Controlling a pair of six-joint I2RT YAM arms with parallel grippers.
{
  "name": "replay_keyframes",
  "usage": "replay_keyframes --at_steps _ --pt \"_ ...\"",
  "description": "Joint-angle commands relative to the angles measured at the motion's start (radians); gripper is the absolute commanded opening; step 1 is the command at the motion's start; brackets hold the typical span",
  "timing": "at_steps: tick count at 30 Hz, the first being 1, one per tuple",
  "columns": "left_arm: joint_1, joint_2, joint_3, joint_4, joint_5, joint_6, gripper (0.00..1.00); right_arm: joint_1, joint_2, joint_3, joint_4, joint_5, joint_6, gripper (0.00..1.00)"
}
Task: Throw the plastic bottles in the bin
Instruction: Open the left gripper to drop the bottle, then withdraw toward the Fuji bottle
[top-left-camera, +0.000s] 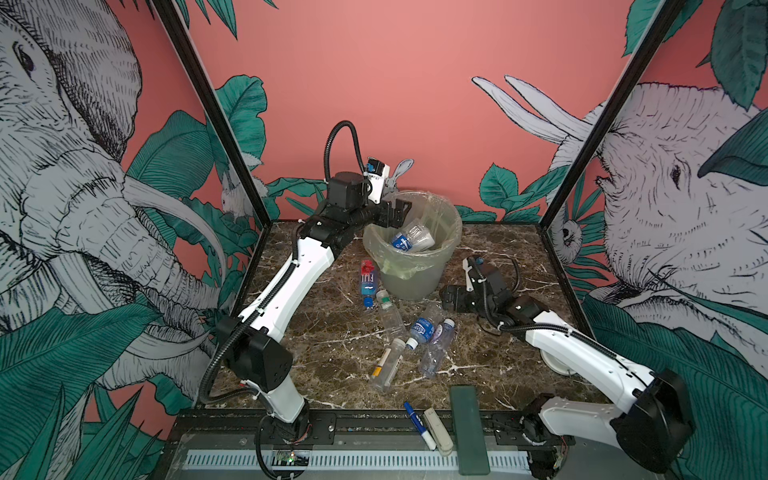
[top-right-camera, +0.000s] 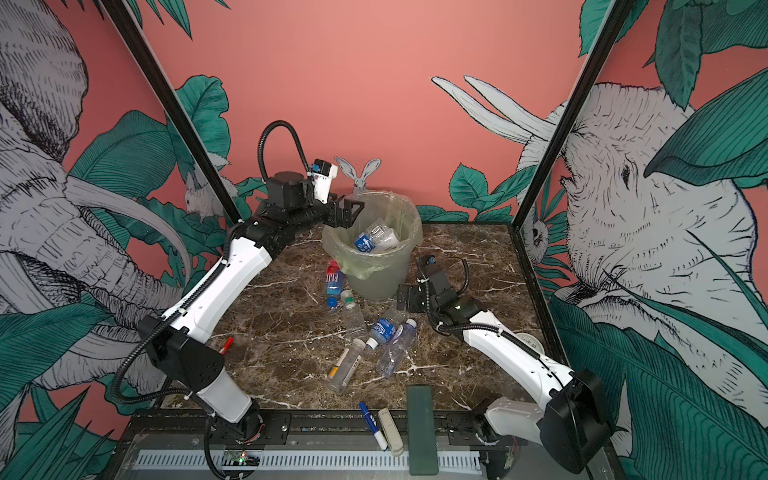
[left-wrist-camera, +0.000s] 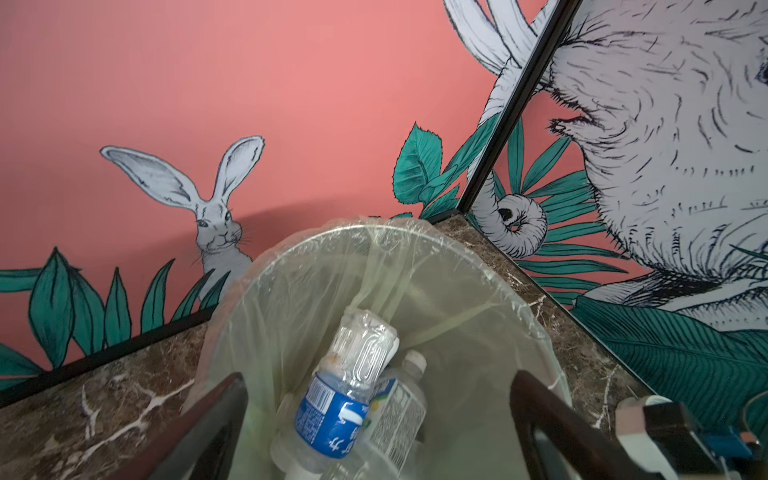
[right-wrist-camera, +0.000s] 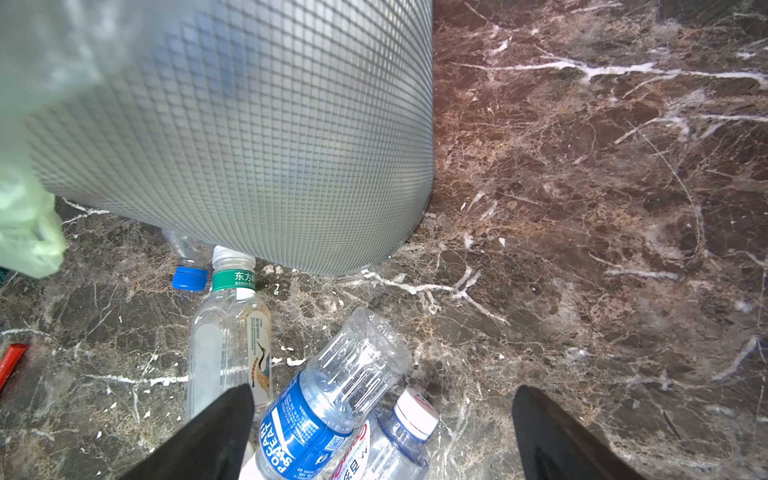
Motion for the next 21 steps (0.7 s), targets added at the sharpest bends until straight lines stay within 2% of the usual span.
replay_keyframes --at_steps 1,13,21 --pt "0.011 -0.147 -0.036 0.041 -0.003 0.004 0.99 0.005 -0.015 -0.002 0.005 0.006 -0.005 0.99" --pt "0.03 -0.336 -0.295 0.019 -0.091 0.031 1.0 0.039 0.035 -0.012 0.024 0.013 0.03 0.99" --pt "0.1 -0.409 -0.482 0.053 -0.137 -0.044 1.0 0.042 0.047 -0.01 0.016 0.025 0.029 0.99"
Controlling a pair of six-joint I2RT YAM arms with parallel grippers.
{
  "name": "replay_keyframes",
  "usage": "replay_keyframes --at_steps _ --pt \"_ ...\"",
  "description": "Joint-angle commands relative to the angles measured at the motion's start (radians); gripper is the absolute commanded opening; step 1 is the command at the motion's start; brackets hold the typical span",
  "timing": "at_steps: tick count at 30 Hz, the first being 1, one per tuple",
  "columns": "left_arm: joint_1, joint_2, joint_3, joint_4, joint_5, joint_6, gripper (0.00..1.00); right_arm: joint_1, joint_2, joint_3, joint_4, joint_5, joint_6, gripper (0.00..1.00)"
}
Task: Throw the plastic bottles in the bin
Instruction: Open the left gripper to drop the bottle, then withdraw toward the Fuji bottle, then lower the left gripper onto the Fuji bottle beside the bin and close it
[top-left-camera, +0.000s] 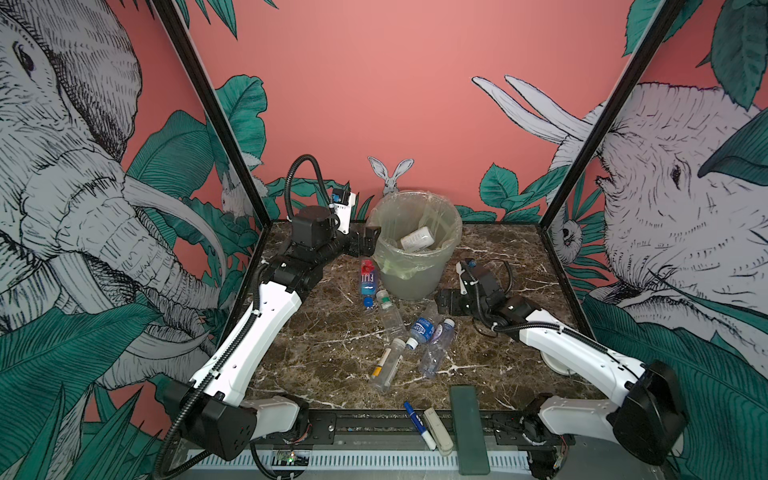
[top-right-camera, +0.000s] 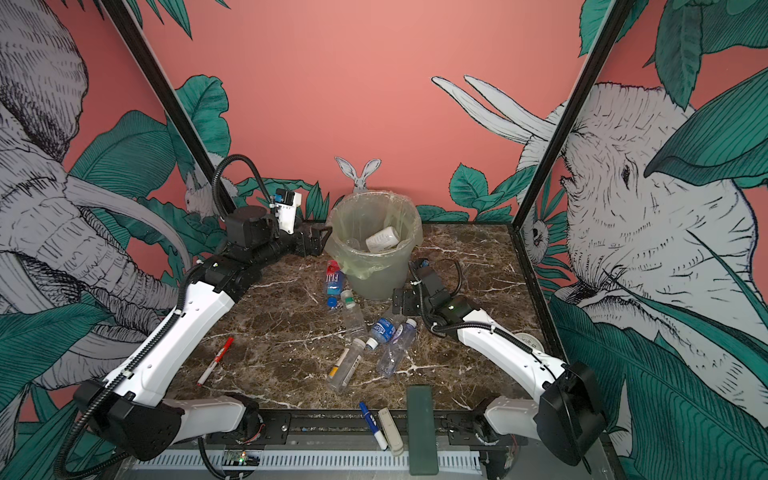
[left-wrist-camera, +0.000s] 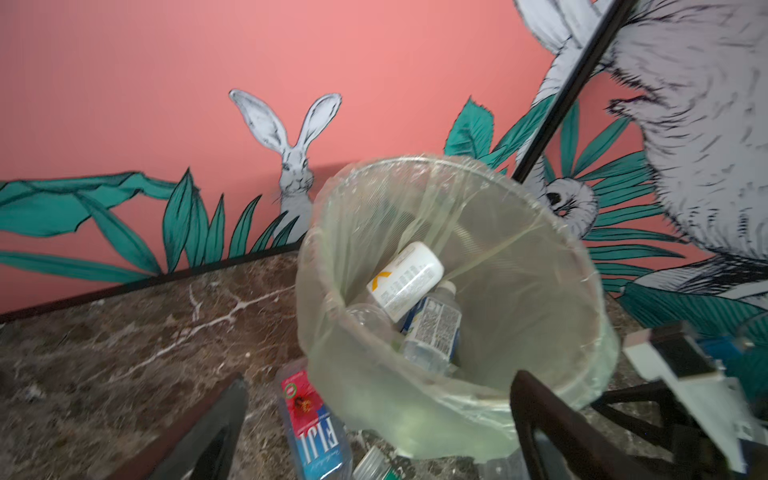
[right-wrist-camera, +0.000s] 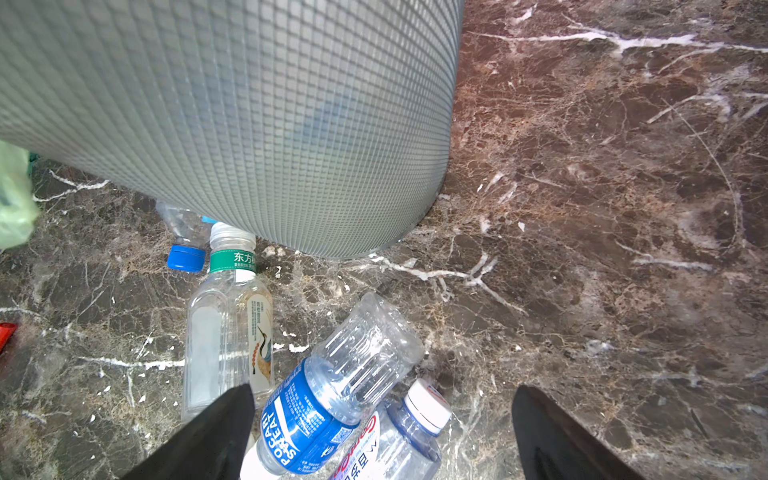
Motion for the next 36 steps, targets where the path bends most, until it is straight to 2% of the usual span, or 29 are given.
replay_keyframes --at_steps 1,9,15,22,31,36 --pt "0.028 -0.052 -0.07 0.029 -0.031 -0.046 0.99 0.008 0.003 -0.012 0.016 0.02 0.009 0.99" --pt "0.082 -0.023 -0.206 0.057 -0.025 -0.093 0.99 0.008 -0.01 -0.029 0.012 0.033 0.011 0.99" --pt "0.093 0.037 -0.247 0.079 -0.017 -0.121 1.0 0.008 -0.015 -0.033 0.009 0.035 0.011 0.99" --pt "0.095 0.101 -0.32 0.185 0.028 -0.188 1.0 0.008 -0.038 -0.045 0.001 0.042 0.012 0.99" --pt "0.095 0.228 -0.317 0.246 0.064 -0.224 1.0 0.008 -0.059 -0.051 -0.013 0.053 0.014 0.99" --pt "0.094 0.304 -0.285 0.226 0.077 -0.23 0.99 0.008 -0.073 -0.057 -0.021 0.061 0.014 0.99"
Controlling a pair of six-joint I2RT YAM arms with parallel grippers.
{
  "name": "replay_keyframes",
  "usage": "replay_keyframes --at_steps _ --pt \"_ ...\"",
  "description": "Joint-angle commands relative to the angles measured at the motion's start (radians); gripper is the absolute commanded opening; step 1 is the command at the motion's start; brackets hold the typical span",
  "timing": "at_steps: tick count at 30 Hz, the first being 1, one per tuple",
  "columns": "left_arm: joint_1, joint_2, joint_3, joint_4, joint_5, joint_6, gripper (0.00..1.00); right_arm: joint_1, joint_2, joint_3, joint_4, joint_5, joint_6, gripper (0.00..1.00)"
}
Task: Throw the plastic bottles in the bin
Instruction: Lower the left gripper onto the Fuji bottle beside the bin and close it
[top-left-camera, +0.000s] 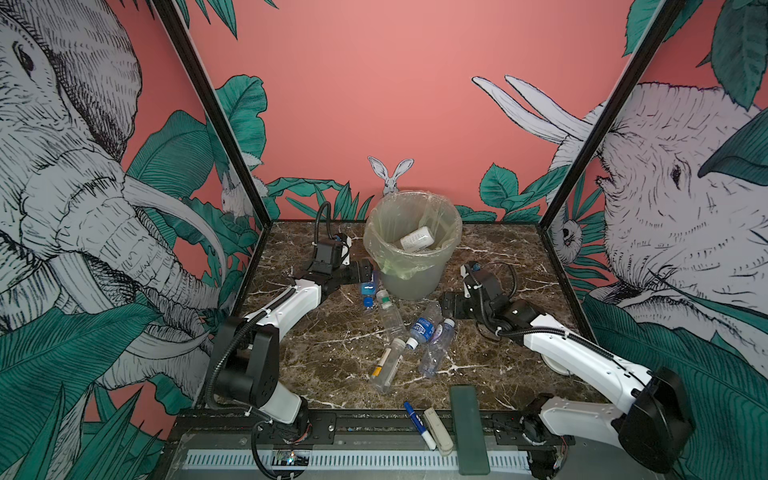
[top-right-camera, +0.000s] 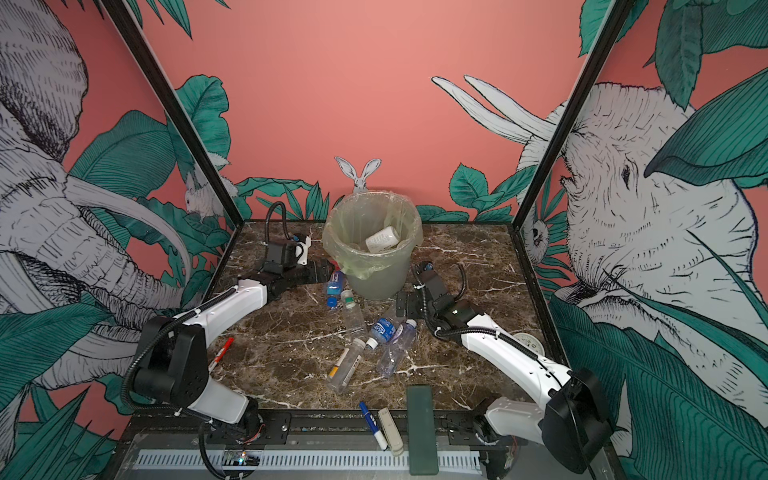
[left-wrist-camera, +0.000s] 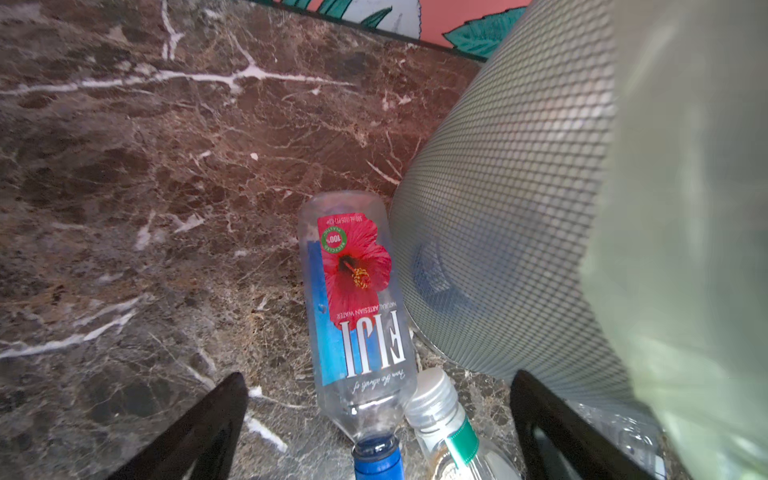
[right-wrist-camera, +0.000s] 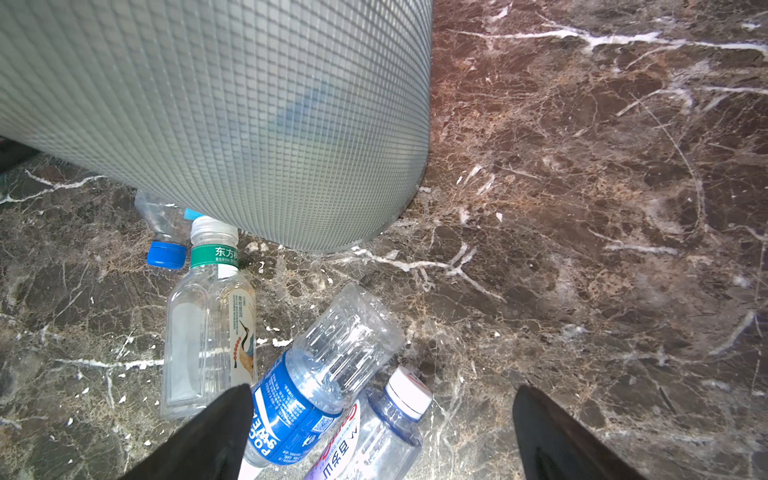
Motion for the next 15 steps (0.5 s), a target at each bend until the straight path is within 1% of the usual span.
replay_keyframes --at_steps 1,15 --pt "0.004 0.026 0.027 0.018 0.018 -0.022 0.99 0.008 -0.027 -0.018 -0.009 0.028 0.014 0.99" --pt "0.004 0.156 0.072 0.019 0.009 -0.012 0.99 0.008 -0.046 -0.021 -0.026 0.037 0.012 0.99"
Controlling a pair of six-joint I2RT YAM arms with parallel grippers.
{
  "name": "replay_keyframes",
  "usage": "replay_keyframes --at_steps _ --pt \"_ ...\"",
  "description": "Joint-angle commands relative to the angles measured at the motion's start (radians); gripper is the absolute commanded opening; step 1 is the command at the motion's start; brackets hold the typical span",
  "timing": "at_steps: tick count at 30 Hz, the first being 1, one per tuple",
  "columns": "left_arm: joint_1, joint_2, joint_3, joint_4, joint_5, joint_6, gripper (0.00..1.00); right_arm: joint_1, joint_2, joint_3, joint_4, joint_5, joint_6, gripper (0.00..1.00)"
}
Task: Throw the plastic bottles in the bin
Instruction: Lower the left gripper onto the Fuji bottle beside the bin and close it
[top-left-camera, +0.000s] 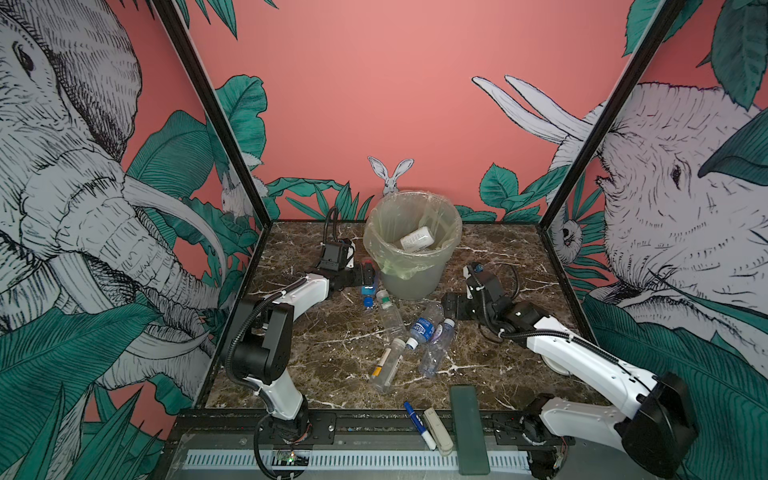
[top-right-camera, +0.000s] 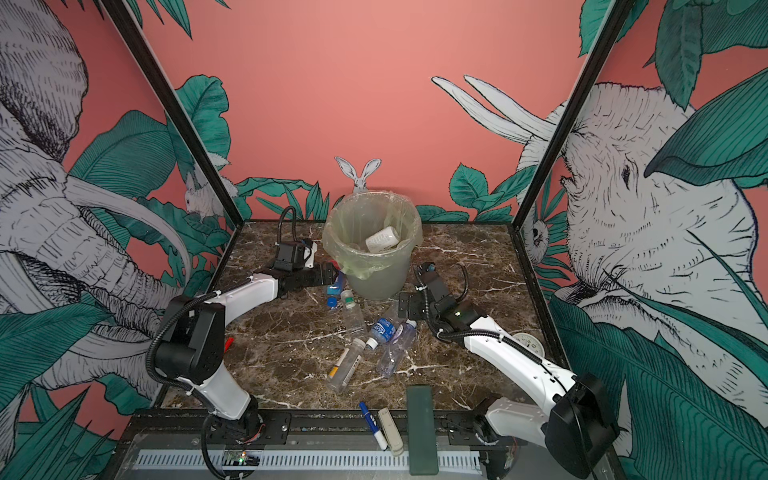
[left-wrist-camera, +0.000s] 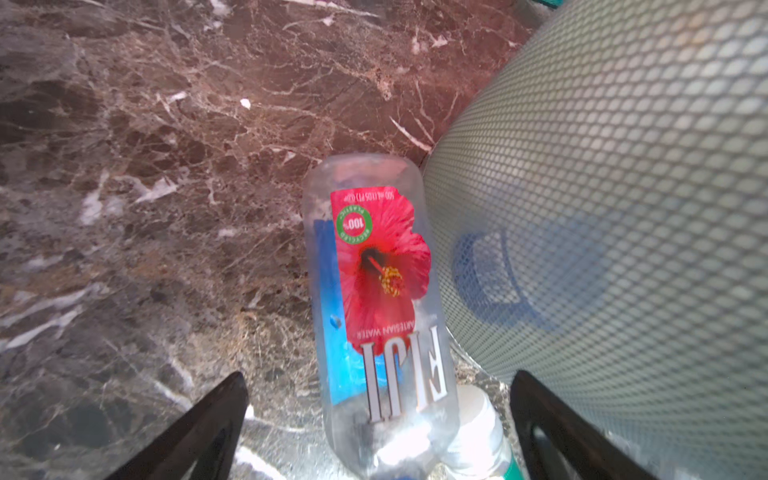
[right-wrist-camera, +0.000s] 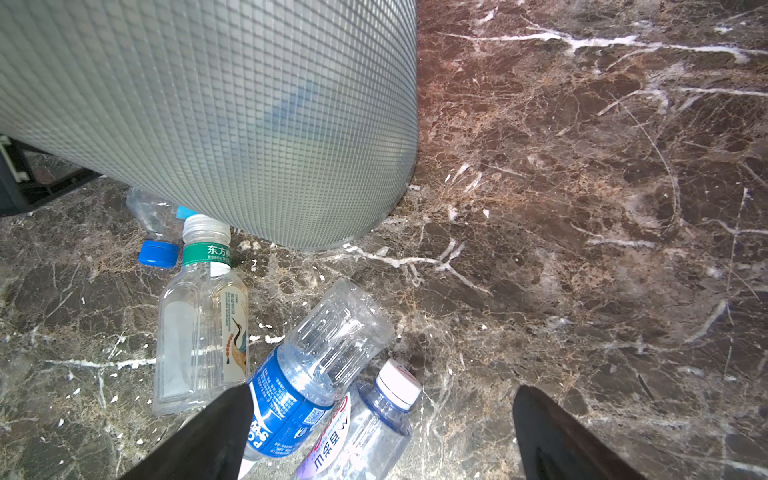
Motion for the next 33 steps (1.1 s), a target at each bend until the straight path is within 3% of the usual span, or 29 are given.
replay_keyframes --at_steps 1,20,33 --pt "0.003 0.022 0.029 0.013 0.008 -0.003 1.0 0.008 -0.02 -0.015 -0.002 0.021 0.012 0.99" --pt "-0.051 0.135 0.136 -0.102 -0.099 0.061 0.96 0.008 -0.044 -0.031 -0.012 0.029 0.018 0.99" --pt "-0.067 0.128 0.147 -0.218 -0.283 0.093 0.91 0.007 -0.035 -0.037 0.004 0.013 0.025 0.99"
